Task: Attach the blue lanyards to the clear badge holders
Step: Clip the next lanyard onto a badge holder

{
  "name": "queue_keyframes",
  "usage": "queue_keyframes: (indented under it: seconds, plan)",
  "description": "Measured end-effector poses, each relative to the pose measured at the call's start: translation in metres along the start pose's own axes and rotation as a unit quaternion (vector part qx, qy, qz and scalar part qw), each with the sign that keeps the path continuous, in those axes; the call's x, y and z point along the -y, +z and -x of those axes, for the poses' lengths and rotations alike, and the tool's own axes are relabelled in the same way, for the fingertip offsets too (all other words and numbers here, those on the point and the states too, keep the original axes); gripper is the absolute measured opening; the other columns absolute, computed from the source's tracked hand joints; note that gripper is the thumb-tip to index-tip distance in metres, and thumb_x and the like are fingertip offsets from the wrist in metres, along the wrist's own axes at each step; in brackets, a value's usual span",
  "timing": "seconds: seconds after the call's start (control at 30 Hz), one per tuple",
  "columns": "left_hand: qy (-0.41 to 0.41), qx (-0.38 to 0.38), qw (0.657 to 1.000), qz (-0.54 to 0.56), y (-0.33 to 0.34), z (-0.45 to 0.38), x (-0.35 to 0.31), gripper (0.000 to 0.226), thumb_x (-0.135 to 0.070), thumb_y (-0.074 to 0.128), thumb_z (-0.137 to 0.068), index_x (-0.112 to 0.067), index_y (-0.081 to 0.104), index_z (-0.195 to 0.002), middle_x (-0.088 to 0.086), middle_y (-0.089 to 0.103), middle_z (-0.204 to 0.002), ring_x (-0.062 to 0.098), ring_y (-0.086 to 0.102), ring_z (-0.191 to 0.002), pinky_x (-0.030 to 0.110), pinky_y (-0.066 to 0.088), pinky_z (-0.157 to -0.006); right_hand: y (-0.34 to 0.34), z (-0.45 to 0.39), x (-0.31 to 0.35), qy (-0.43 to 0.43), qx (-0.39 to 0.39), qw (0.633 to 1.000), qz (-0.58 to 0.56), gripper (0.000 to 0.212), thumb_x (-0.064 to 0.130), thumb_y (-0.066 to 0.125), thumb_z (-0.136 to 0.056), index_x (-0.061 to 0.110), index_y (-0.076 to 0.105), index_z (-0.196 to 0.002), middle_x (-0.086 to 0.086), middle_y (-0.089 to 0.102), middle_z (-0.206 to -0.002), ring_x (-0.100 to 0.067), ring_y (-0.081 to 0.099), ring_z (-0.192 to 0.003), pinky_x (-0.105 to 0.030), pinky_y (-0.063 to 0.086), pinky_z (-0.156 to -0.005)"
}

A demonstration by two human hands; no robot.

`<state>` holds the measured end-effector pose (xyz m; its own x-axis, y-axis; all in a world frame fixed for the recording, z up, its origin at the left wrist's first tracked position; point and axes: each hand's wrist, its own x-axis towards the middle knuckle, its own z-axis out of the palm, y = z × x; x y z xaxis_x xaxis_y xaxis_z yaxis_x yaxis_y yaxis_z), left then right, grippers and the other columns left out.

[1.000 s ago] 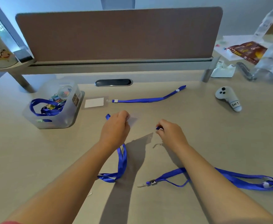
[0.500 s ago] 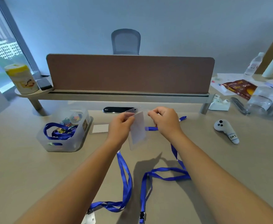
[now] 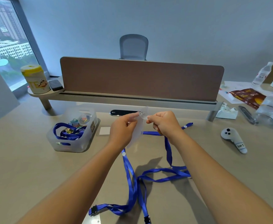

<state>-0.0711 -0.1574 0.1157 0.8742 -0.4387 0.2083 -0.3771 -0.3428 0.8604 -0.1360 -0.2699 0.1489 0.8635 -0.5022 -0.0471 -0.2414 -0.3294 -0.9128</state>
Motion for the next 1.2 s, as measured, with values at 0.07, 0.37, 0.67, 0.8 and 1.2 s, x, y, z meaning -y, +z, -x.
queue_keyframes:
  seconds: [0.07, 0.37, 0.67, 0.8, 1.2]
  plan:
    - [0.024, -0.007, 0.999, -0.042, 0.000, 0.001, 0.001, 0.037, -0.012, 0.047, -0.092, -0.014, 0.049, -0.128, 0.013, 0.058, -0.125, 0.025, 0.052, -0.110, 0.027, 0.042, -0.080, 0.000, 0.001, -0.001, 0.001, 0.004, 1.000, -0.008, 0.032, 0.016, 0.049, -0.092, 0.013, 0.056, -0.061, -0.003, 0.045, -0.050, -0.008, 0.035, -0.042, -0.009, 0.035, -0.036]
    - [0.088, 0.000, 0.992, -0.089, 0.000, 0.004, 0.003, 0.042, -0.012, 0.045, -0.092, -0.018, 0.041, -0.134, 0.013, 0.060, -0.122, 0.018, 0.053, -0.096, 0.024, 0.040, -0.078, 0.002, 0.004, -0.003, 0.001, 0.028, 0.997, -0.073, 0.021, 0.017, 0.046, -0.094, 0.014, 0.059, -0.078, 0.001, 0.056, -0.065, -0.008, 0.045, -0.051, -0.010, 0.041, -0.044]
    - [0.320, -0.010, 0.837, -0.443, -0.019, 0.005, 0.010, 0.059, -0.003, 0.087, -0.040, -0.012, 0.071, -0.096, 0.007, 0.073, -0.069, 0.021, 0.064, -0.055, 0.024, 0.051, -0.049, 0.008, 0.003, -0.004, 0.059, 0.045, 0.993, -0.093, 0.032, 0.030, 0.045, -0.094, 0.014, 0.057, -0.068, -0.001, 0.057, -0.062, -0.009, 0.050, -0.051, -0.012, 0.044, -0.045]
    - [0.318, 0.005, 0.819, -0.477, -0.021, 0.006, 0.013, 0.059, -0.012, 0.089, -0.038, -0.015, 0.072, -0.094, 0.007, 0.074, -0.078, 0.023, 0.067, -0.064, 0.028, 0.053, -0.058, 0.012, 0.002, -0.004, 0.063, 0.058, 0.993, -0.082, 0.027, 0.026, 0.050, -0.092, 0.013, 0.058, -0.069, -0.002, 0.057, -0.062, -0.009, 0.050, -0.052, -0.012, 0.045, -0.046]
    - [0.165, 0.111, 0.942, -0.269, -0.022, 0.010, 0.005, 0.055, -0.022, 0.055, -0.087, -0.017, 0.035, -0.138, 0.004, 0.047, -0.140, 0.019, 0.039, -0.130, 0.031, 0.032, -0.107, 0.018, -0.003, -0.003, 0.021, 0.059, 0.996, -0.066, 0.022, 0.015, 0.049, -0.092, 0.010, 0.064, -0.077, 0.000, 0.058, -0.065, -0.007, 0.051, -0.056, -0.012, 0.045, -0.050]
